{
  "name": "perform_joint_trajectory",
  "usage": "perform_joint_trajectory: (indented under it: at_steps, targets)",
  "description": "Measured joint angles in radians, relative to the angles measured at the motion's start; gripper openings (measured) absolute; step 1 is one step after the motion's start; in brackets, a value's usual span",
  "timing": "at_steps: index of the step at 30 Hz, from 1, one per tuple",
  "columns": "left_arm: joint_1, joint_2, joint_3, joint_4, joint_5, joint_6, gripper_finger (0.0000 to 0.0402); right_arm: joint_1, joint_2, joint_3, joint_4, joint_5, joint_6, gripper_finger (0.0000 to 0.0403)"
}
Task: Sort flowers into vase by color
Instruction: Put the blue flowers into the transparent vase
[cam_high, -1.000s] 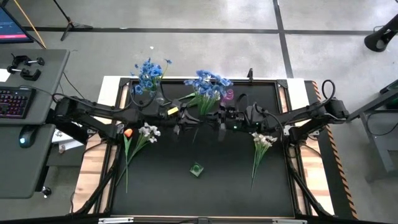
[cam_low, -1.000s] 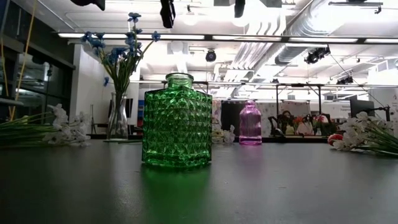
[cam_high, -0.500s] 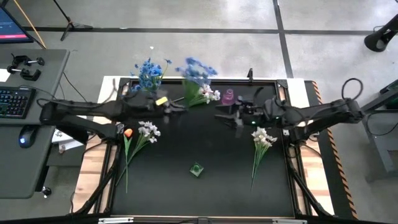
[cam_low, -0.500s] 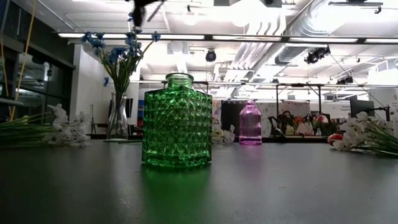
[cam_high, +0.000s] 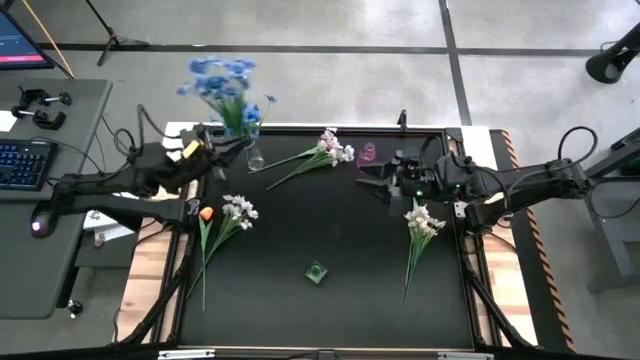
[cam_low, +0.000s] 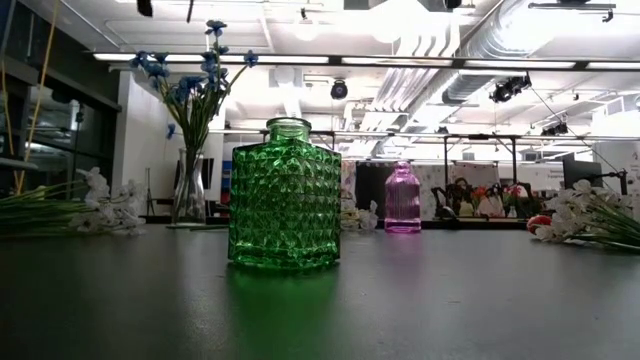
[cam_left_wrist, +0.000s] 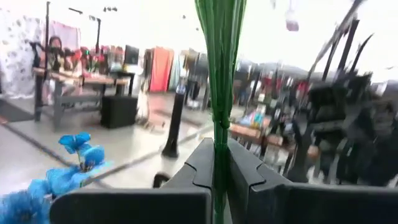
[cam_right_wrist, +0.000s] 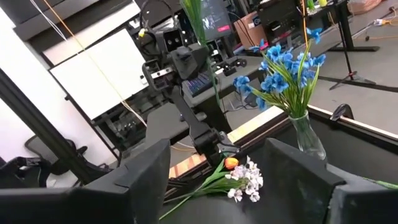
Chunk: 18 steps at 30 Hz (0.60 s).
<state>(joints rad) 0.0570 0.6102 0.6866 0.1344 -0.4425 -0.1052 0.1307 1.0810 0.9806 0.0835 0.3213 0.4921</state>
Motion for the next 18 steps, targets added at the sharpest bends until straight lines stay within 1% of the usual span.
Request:
perform_joint_trajectory:
  at_steps: [2,4,6,8,10,11,13,14,15,16,18]
  targets:
    - [0.0,-0.034,-0.072,0.077,0.014,-0.038,0.0,0.0,0.006,0.0,-0.004,0.0,0.001,0.0243]
    - [-0.008,-0.055,-0.131,0.119,0.025,-0.098,0.0,0.0,0.019,0.0,-0.006,0.001,-0.003,0.0241]
    - [-0.03,-0.059,-0.176,0.127,0.031,-0.142,0.0,-0.001,0.04,0.0,-0.021,0.002,-0.003,0.0233]
    - [-0.06,-0.055,-0.206,0.127,0.017,-0.155,0.0,-0.008,0.074,0.0,-0.03,0.016,-0.001,0.0214]
    - [-0.092,-0.04,-0.23,0.109,-0.018,-0.155,0.0,-0.009,0.116,0.0,-0.036,0.02,0.006,0.018]
    - [-0.108,-0.031,-0.234,0.091,-0.039,-0.155,0.0,-0.009,0.139,0.0,-0.03,0.024,0.011,0.0155]
    - [-0.133,0.0,-0.238,0.044,-0.085,-0.146,0.0,-0.009,0.184,0.0,-0.015,0.037,0.034,0.0094]
    - [-0.141,0.022,-0.245,0.042,-0.101,-0.131,0.0,-0.012,0.207,0.0,-0.007,0.037,0.05,0.0057]
    - [-0.146,0.043,-0.253,0.044,-0.112,-0.111,0.0,-0.014,0.228,0.0,0.003,0.038,0.06,0.003]
    - [-0.147,0.064,-0.26,0.046,-0.116,-0.09,0.0,-0.015,0.246,0.0,0.017,0.038,0.065,0.0016]
    - [-0.142,0.102,-0.275,0.064,-0.135,-0.044,0.0,-0.02,0.279,0.0,0.055,0.037,0.068,0.0019]
